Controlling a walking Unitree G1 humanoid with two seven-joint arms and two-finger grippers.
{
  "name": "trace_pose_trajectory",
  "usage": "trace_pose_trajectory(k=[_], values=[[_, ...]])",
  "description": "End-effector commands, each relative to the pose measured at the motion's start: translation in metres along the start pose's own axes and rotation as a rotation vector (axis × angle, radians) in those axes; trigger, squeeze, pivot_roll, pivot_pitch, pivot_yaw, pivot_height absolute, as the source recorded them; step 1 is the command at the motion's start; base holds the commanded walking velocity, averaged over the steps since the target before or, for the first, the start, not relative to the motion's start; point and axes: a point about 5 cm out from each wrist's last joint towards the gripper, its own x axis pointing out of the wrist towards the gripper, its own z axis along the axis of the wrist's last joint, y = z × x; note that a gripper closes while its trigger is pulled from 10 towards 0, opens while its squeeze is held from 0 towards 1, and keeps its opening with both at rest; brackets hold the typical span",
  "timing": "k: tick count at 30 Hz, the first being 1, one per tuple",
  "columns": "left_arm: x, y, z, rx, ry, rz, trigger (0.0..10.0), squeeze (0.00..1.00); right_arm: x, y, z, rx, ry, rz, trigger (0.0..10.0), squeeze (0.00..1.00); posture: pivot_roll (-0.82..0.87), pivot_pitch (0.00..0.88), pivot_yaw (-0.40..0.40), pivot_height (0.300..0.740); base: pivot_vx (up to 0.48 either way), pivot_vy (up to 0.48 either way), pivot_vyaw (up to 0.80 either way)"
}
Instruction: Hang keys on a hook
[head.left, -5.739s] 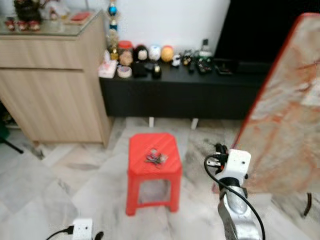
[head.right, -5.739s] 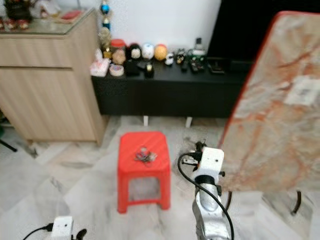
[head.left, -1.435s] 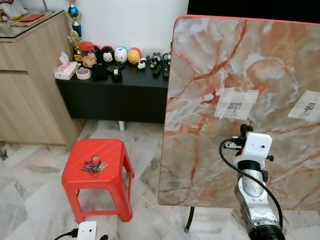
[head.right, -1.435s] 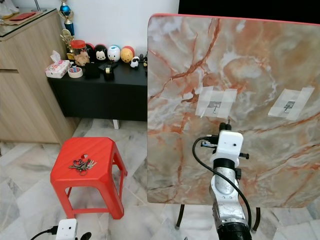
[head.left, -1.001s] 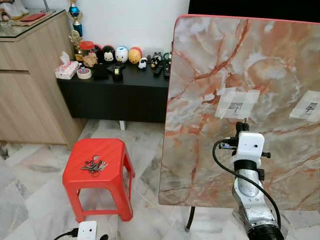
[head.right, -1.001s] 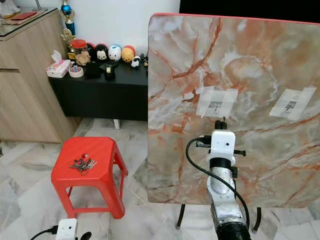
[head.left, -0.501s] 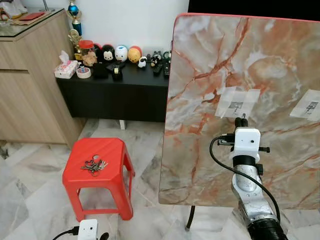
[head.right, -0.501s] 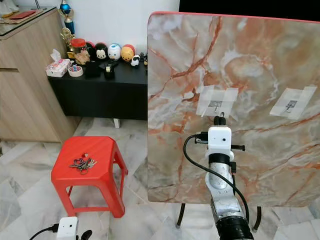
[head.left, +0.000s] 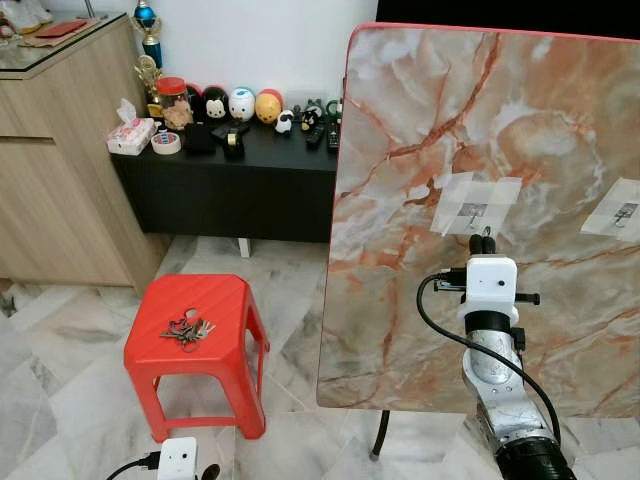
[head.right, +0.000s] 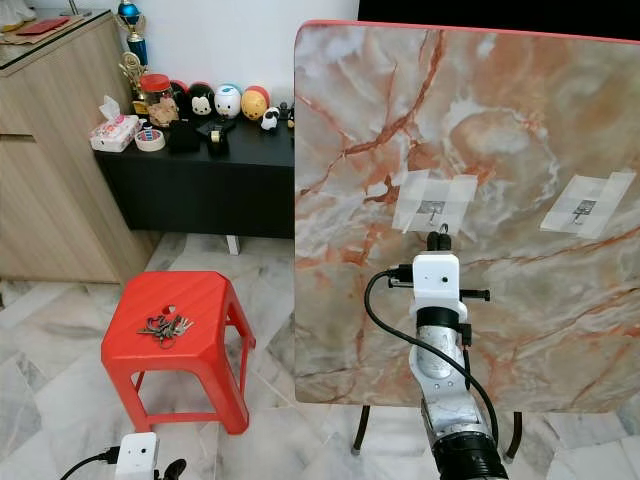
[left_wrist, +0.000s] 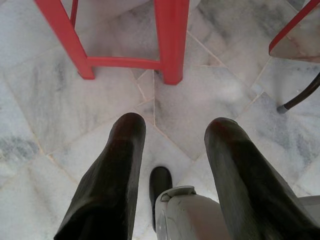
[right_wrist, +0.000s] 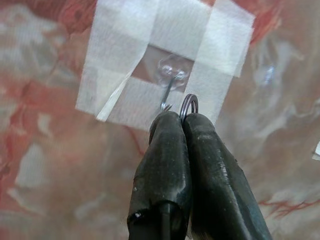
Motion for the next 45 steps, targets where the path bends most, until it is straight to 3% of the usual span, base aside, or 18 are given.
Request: trace_pose_trajectory(k=[1, 45], values=[[-0.001, -0.001, -0.004, 0.005, 0.022, 0.000, 10.0, 0.00, 0.003, -0.001, 0.000, -0.024, 0.007, -0.003, 10.0, 0.00, 0.04, 0.000, -0.073, 0.740, 0.000, 0.000, 0.00], [0.000, 0.000, -0.002, 0.007, 0.015, 0.002, 10.0, 0.00, 0.013, 0.006, 0.007, -0.037, -0.015, -0.002, 10.0, 0.00, 0.04, 0.000, -0.075, 0.740, 0.000, 0.000, 0.00]])
